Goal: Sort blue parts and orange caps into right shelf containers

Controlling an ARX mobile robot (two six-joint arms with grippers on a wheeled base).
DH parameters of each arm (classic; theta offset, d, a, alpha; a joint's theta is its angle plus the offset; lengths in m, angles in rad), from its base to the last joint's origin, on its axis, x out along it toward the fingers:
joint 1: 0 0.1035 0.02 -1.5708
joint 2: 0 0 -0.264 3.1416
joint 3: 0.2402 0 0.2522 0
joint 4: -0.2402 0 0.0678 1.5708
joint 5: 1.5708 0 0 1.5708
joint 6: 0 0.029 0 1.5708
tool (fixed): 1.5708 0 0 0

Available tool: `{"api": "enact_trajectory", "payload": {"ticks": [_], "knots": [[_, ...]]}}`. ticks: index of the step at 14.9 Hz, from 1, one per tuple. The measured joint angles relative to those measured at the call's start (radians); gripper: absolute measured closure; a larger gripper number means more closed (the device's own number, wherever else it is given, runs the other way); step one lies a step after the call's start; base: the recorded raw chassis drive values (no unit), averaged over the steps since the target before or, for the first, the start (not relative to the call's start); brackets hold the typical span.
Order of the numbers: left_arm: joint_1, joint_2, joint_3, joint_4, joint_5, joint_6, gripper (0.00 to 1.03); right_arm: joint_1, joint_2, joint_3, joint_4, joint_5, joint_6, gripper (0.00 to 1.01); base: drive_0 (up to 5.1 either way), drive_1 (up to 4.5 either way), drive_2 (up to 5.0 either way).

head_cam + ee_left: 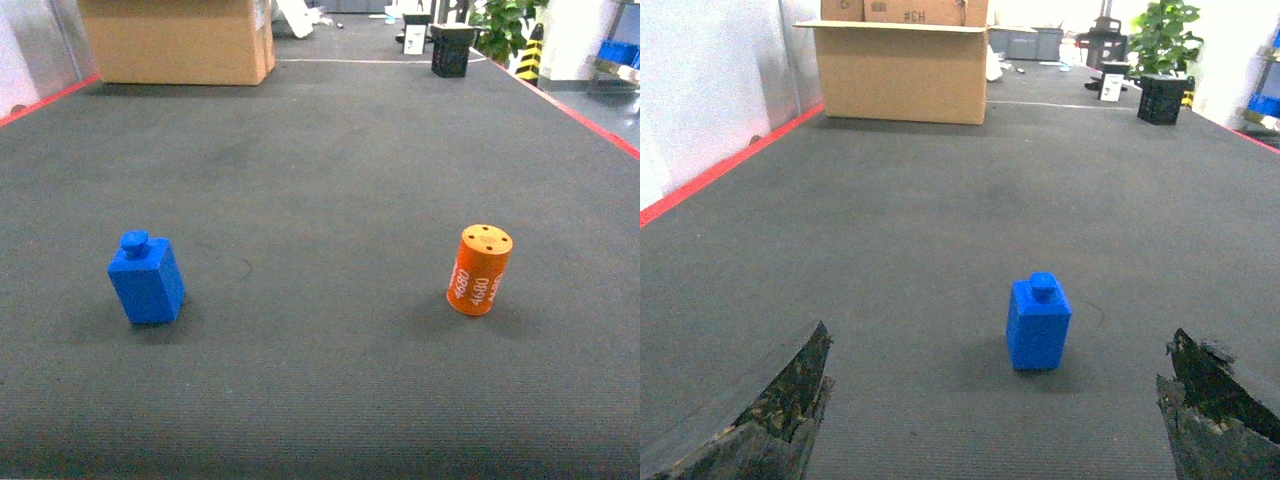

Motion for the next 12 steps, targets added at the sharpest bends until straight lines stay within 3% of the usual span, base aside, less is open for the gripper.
{"api": "enact_trajectory", "payload": {"ticks": [12], "knots": [[0.0,0.0,0.0,0.0,0.0,0.0,0.05,0.0,0.0,0.0,0.0,0.005,0.0,0.03,0.0,0.0,0.0]]}}
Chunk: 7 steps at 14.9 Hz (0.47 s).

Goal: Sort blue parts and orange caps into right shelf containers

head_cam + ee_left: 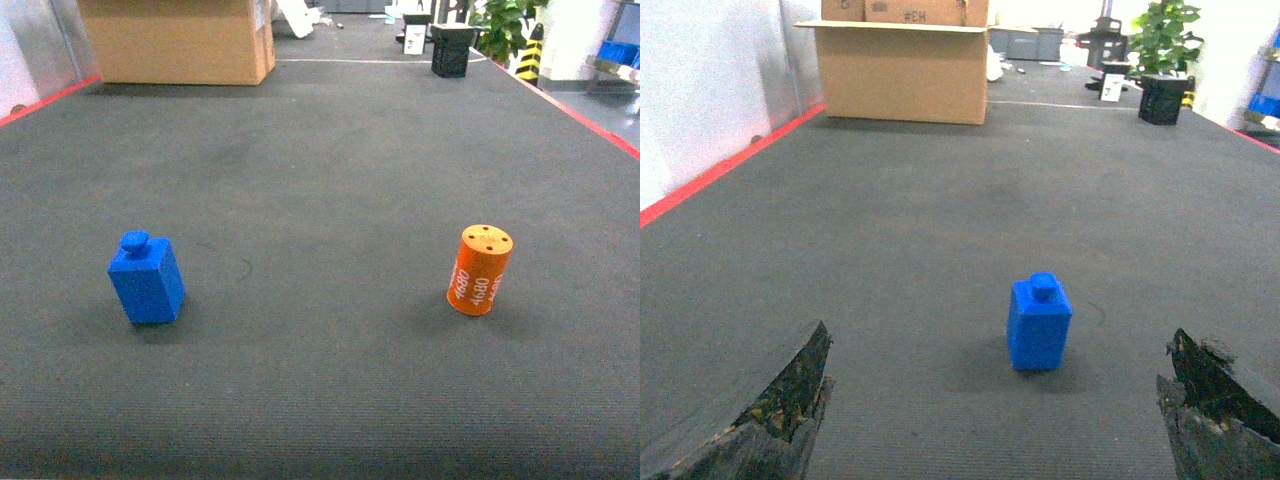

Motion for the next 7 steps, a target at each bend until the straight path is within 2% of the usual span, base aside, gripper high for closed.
{"api": "enact_trajectory", "payload": {"ticks": [1,2,3,4,7], "knots": [[-0.088,0.054,0.008,-0.002,-0.187,0.008,0.05,0.115,0.08,0.002,0.072,0.24,-0.001,0.03,0.0,0.0,0.0],[-0.198,0.216,0.019,0.129,-0.343,0.011,0.05,0.222,0.229,0.002,0.208,0.403,0.003,0.03,0.0,0.0,0.0],[-0.222,0.38,0.038,0.28,-0.436,0.016,0.05,0.241,0.396,0.013,0.38,0.467,0.01,0.03,0.0,0.0,0.0],[-0.256,0.57,0.088,0.45,-0.445,0.014,0.05,0.265,0.607,0.057,0.574,0.47,0.016,0.03,0.0,0.0,0.0],[-0.265,0.774,0.163,0.628,-0.38,0.009,0.05,0.29,0.832,0.143,0.767,0.433,0.022,0.03,0.0,0.0,0.0]]}}
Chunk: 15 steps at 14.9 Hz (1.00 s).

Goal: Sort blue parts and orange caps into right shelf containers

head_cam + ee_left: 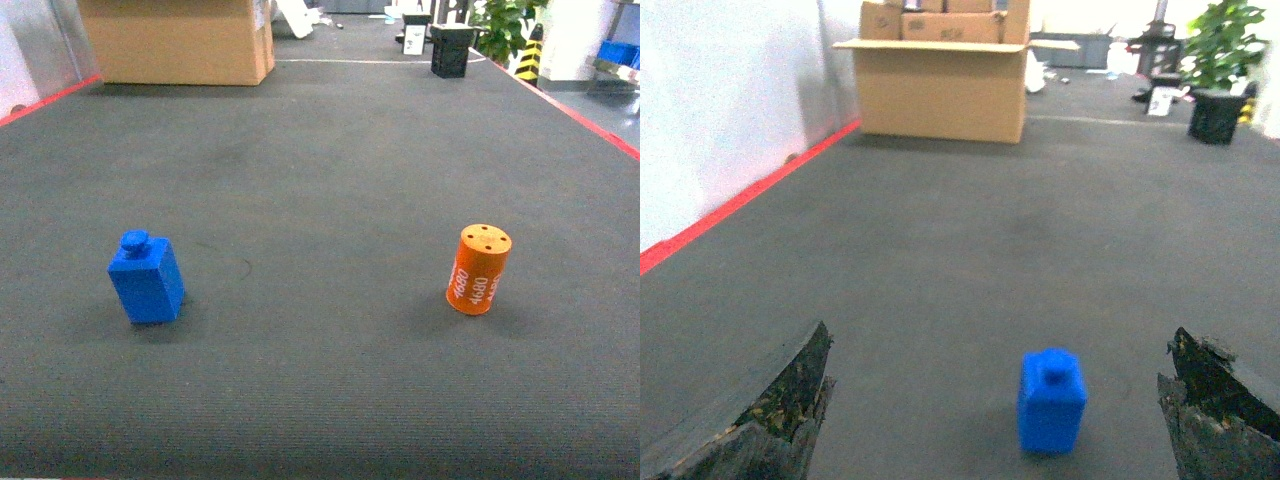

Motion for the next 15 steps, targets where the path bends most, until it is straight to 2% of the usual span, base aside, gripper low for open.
{"api": "enact_trajectory", "payload": {"ticks": [6,7,8,9,10,11,15], "knots": [[0.005,0.35,0.156,0.235,0.045,-0.009,0.05,0.006,0.36,0.18,0.232,-0.034,0.024,0.03,0.0,0.0,0.0],[0.005,0.515,0.227,0.297,0.056,-0.016,0.05,0.006,0.52,0.263,0.269,-0.047,0.048,0.03,0.0,0.0,0.0],[0.005,0.82,0.366,0.351,0.069,-0.047,0.05,0.013,0.825,0.401,0.273,-0.061,0.093,0.03,0.0,0.0,0.0],[-0.013,1.074,0.475,0.356,0.085,-0.067,0.05,0.014,1.048,0.508,0.266,-0.08,0.166,0.03,0.0,0.0,0.0],[-0.011,1.171,0.541,0.362,0.093,-0.099,0.05,0.028,1.141,0.586,0.246,-0.082,0.215,0.03,0.0,0.0,0.0],[-0.009,1.22,0.568,0.365,0.098,-0.119,0.05,0.042,1.182,0.632,0.227,-0.089,0.221,0.03,0.0,0.0,0.0],[-0.005,1.299,0.601,0.351,0.111,-0.137,0.05,0.05,1.252,0.682,0.205,-0.089,0.224,0.03,0.0,0.0,0.0]]}}
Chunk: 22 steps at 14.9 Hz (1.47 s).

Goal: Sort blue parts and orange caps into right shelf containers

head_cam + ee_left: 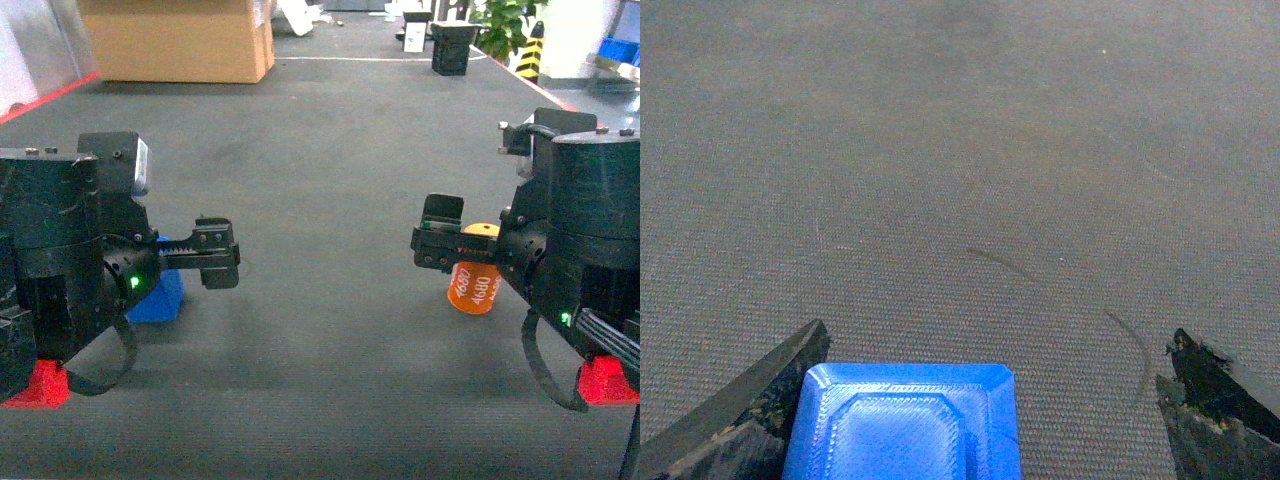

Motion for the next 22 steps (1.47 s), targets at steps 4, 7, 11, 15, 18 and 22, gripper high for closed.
{"api": "enact_trajectory", "payload": {"ticks": [4,7,11,15,18,22], "knots": [[0.009,0.04,0.026,-0.006,0.001,-0.005,0.05,-0.006,0.053,0.037,-0.016,-0.008,0.003,0.03,0.0,0.0,0.0],[0.011,0.066,0.028,-0.042,-0.015,-0.008,0.05,-0.006,0.089,0.042,-0.039,-0.016,0.012,0.03,0.0,0.0,0.0],[0.017,0.075,0.032,-0.068,-0.032,-0.008,0.05,-0.004,0.09,0.055,-0.063,-0.013,0.014,0.03,0.0,0.0,0.0],[0.021,0.075,0.036,-0.088,-0.041,-0.02,0.16,0.0,0.102,0.063,-0.098,0.004,-0.03,0.31,0.0,0.0,0.0],[0.021,0.075,0.036,-0.1,-0.043,-0.022,0.43,0.003,0.101,0.068,-0.112,0.006,-0.035,0.55,0.0,0.0,0.0],[0.023,0.036,-0.02,-0.044,-0.033,-0.026,0.59,0.003,0.059,0.038,-0.098,-0.009,-0.027,0.57,0.0,0.0,0.0]]}}
